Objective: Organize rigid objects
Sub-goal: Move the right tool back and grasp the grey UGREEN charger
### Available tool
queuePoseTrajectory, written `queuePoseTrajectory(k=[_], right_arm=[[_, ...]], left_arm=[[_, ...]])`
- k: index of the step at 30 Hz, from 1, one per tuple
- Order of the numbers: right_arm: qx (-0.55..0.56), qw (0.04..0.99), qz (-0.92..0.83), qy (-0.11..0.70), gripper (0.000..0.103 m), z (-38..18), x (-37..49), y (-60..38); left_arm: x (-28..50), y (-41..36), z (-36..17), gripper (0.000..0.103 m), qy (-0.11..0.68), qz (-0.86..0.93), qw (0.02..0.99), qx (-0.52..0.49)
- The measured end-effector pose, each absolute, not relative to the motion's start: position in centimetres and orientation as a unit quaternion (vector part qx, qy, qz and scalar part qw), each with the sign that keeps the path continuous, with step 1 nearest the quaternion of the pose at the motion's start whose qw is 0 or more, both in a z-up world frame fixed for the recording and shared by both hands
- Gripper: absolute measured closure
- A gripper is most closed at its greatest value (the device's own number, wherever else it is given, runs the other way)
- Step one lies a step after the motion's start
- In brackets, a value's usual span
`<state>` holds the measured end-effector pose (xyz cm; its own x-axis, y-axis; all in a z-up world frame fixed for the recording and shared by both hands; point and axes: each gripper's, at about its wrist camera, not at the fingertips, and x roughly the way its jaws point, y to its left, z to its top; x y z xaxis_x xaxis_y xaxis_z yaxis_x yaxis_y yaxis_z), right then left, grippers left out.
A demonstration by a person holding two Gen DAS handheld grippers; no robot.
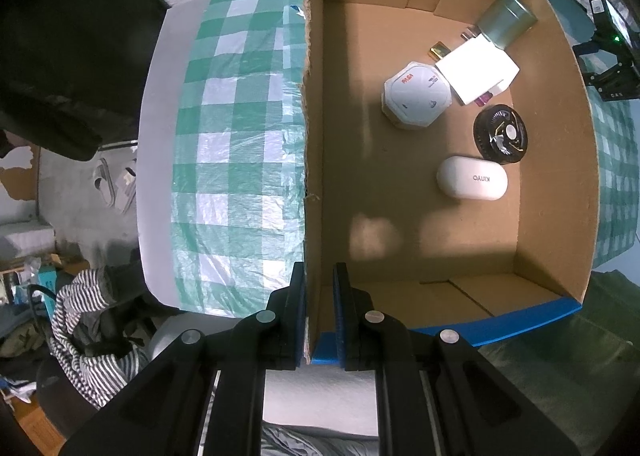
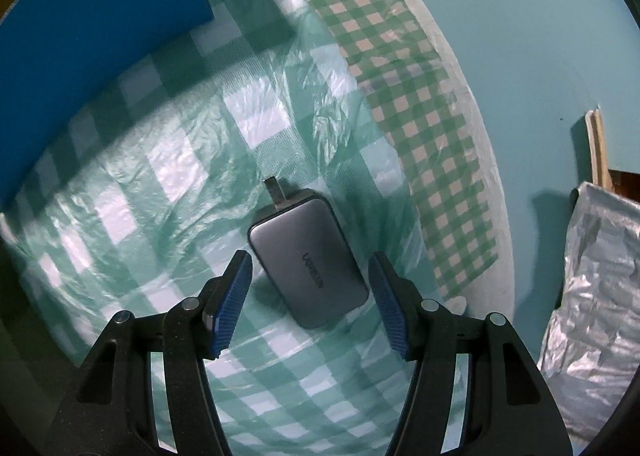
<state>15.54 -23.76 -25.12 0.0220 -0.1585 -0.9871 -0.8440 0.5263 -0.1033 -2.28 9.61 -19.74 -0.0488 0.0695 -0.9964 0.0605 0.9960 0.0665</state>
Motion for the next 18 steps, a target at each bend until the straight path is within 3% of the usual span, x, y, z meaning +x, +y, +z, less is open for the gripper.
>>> queuePoseTrajectory(k=[7, 14, 18], right_arm=[[-0.368, 0.592, 0.294, 0.654, 0.043, -26.6, 16.5, -24.1], [-0.309, 0.613, 0.277, 0.672, 0.058, -26.7, 17.0, -24.3], [-0.268, 0.622, 0.259, 0.689, 0.061, -26.9, 17.3, -24.5]], left_arm=[[-2.1, 9.5, -19.7, 0.092, 0.725, 0.007, 0.687, 0.047], [-2.0, 9.4, -19.7, 0.092, 0.726, 0.006, 0.686, 0.048], [-1.9, 9.5, -19.7, 0.092, 0.726, 0.006, 0.686, 0.048]])
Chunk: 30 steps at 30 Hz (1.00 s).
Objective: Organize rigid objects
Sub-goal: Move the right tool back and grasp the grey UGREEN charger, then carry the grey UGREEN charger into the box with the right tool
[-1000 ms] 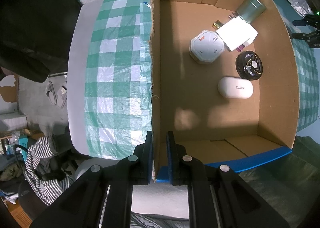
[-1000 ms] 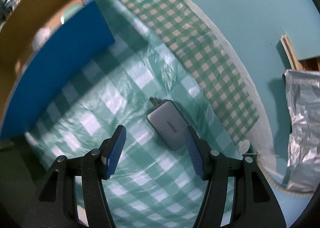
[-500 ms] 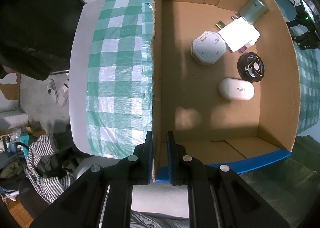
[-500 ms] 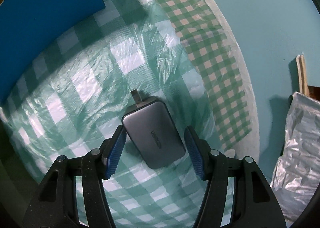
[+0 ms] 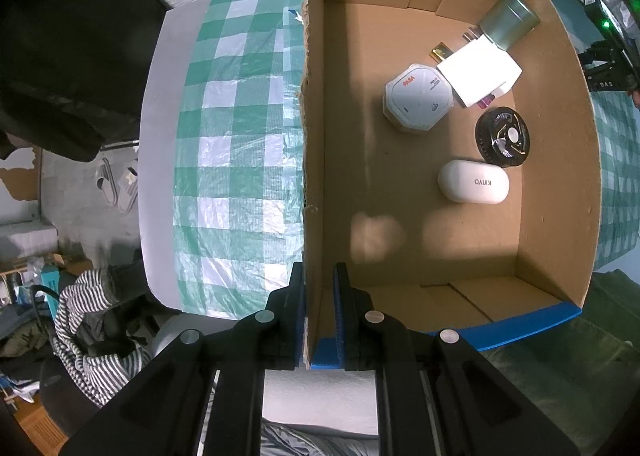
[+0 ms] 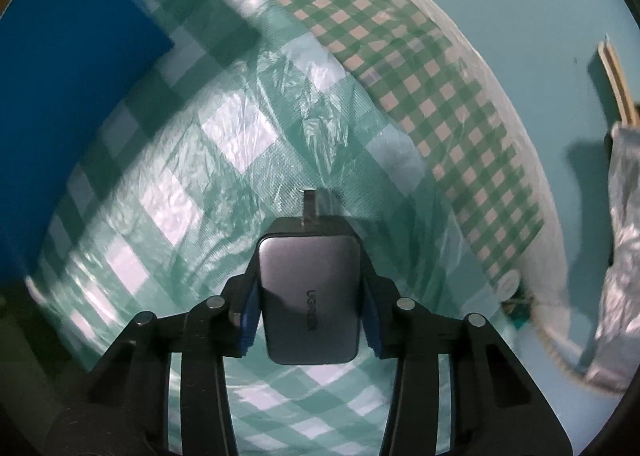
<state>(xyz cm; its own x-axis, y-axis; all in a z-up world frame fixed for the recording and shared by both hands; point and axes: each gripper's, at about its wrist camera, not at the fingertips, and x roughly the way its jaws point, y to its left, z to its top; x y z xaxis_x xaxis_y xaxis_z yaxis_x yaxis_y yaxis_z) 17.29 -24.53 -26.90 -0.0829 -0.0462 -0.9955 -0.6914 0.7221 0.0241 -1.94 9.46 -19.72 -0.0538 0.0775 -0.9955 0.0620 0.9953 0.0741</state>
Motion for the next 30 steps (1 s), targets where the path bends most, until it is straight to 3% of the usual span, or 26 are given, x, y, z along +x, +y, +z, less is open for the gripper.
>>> queuePoseTrajectory(k=[18, 30], right_arm=[[-0.173, 0.642, 0.205, 0.718, 0.062, -26.5, 15.0, -25.2], [-0.136, 0.657, 0.206, 0.713, 0.062, -22.5, 12.8, -24.1]], left_arm=[[-1.9, 9.4, -19.8, 0.092, 0.724, 0.0, 0.688, 0.051], [-1.9, 9.2, -19.8, 0.092, 0.722, -0.005, 0.689, 0.061]])
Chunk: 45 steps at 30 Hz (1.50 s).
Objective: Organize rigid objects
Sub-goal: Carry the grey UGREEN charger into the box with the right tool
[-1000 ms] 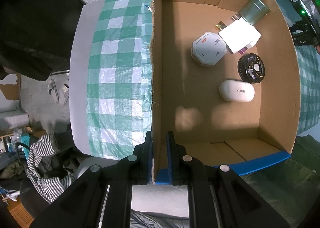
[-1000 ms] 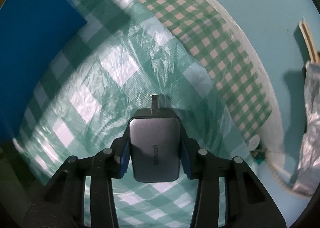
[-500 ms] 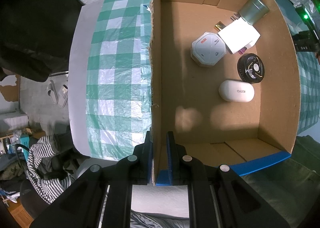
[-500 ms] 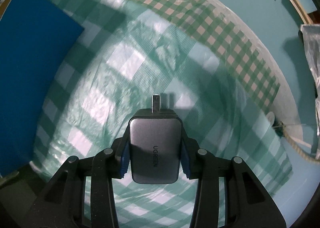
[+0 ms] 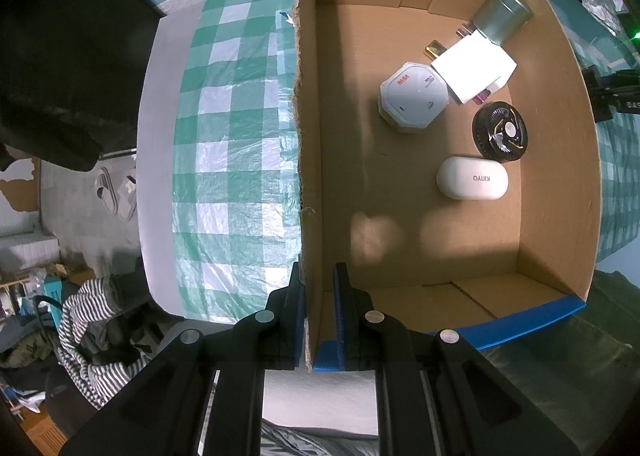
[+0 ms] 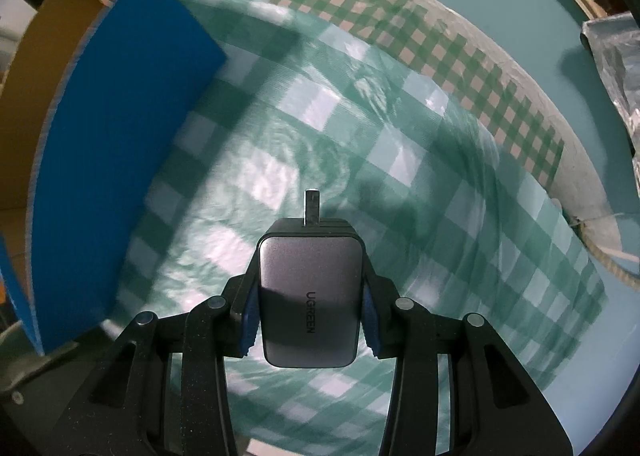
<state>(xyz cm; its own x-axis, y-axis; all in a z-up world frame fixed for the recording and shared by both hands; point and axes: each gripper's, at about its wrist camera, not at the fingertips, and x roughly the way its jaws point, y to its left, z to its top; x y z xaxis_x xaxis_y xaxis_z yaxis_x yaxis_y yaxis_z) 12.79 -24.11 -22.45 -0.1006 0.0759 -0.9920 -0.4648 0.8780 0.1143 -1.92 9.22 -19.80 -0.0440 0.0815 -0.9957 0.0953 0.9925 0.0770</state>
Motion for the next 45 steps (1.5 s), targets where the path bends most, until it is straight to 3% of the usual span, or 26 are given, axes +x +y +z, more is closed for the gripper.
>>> queuePoseTrajectory(k=[24, 45], right_arm=[[-0.158, 0.671, 0.302, 0.658, 0.062, -11.8, 9.7, -14.1], [-0.245, 0.622, 0.353, 0.655, 0.062, -16.2, 7.0, -5.5]], left_arm=[[-2.2, 9.2, -20.1, 0.092, 0.72, -0.012, 0.691, 0.066], [-2.1, 9.1, -19.9, 0.092, 0.718, -0.014, 0.693, 0.066]])
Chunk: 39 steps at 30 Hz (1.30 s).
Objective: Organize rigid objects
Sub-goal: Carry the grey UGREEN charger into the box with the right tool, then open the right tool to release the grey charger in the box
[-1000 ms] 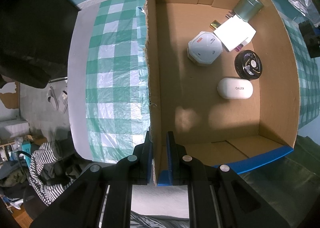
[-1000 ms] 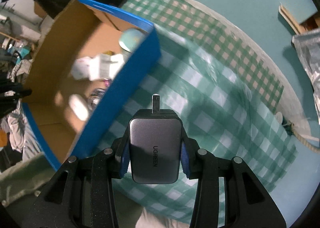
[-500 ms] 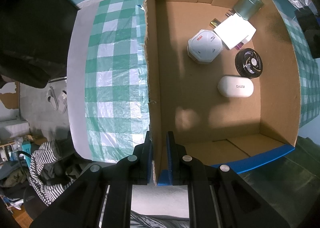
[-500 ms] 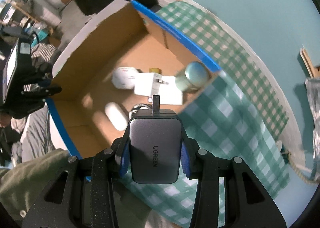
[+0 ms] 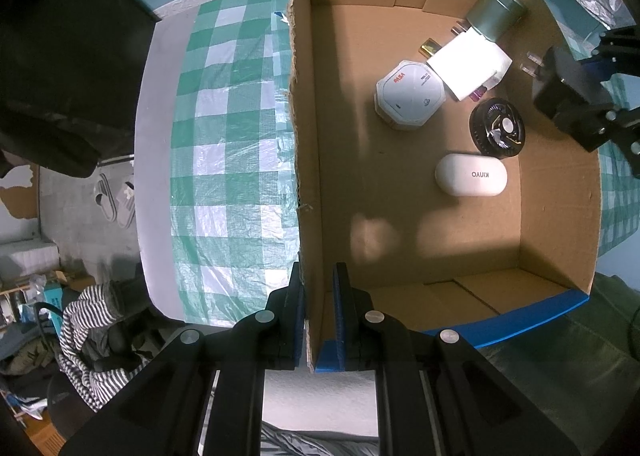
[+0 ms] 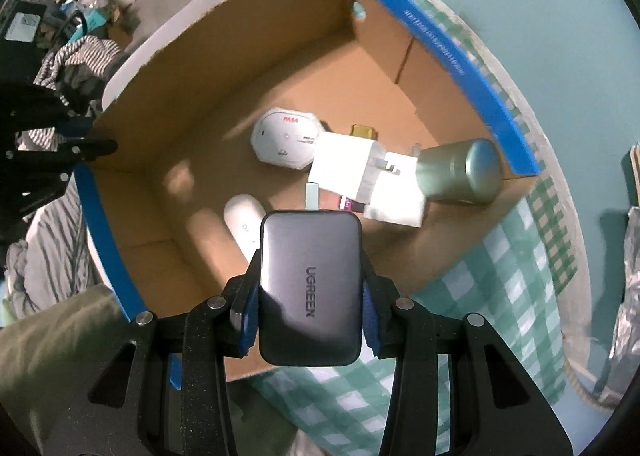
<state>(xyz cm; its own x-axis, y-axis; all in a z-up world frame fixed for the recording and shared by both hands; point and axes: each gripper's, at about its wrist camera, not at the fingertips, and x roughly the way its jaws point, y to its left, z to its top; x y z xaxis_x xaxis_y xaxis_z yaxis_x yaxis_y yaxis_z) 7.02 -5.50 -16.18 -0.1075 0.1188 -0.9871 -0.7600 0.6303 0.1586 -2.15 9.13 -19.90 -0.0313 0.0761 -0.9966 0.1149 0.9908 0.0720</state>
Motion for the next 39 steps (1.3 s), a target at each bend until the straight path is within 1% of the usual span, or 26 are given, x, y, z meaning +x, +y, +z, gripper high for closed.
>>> queuePoseTrajectory(k=[7, 11, 21, 25, 30, 31, 33, 39], right_arm=[[-0.265, 0.604, 0.357, 0.661, 0.062, -17.7, 6.1, -4.9], [-0.265, 0.601, 0.368, 0.658, 0.062, -17.2, 5.6, -4.9], [-0.209, 0.642, 0.344, 0.652, 0.061, -15.0, 6.8, -6.7], [-0.189, 0.656, 0.332, 0.651, 0.054, -14.3, 6.9, -7.5], [-0.174, 0.665, 0.316, 0.654, 0.052, -13.9, 7.2, -8.4], [-0.169, 0.668, 0.312, 0.654, 0.051, -13.9, 7.2, -8.7], [-0.153, 0.673, 0.305, 0.657, 0.043, -13.7, 7.3, -9.2], [-0.115, 0.694, 0.269, 0.657, 0.041, -12.6, 7.6, -11.2]], left_arm=[[-2.1, 9.2, -19.9, 0.092, 0.717, -0.014, 0.693, 0.066], [-2.0, 9.2, -20.0, 0.092, 0.718, -0.014, 0.693, 0.066], [-2.0, 9.3, -19.9, 0.092, 0.718, -0.014, 0.693, 0.065], [-2.0, 9.2, -19.9, 0.092, 0.719, -0.014, 0.692, 0.066], [-2.0, 9.2, -20.0, 0.092, 0.719, -0.014, 0.692, 0.068], [-2.0, 9.2, -20.0, 0.092, 0.719, -0.014, 0.692, 0.068], [-2.0, 9.2, -20.0, 0.092, 0.718, -0.014, 0.693, 0.068], [-1.4, 9.3, -19.5, 0.092, 0.713, -0.012, 0.698, 0.071]])
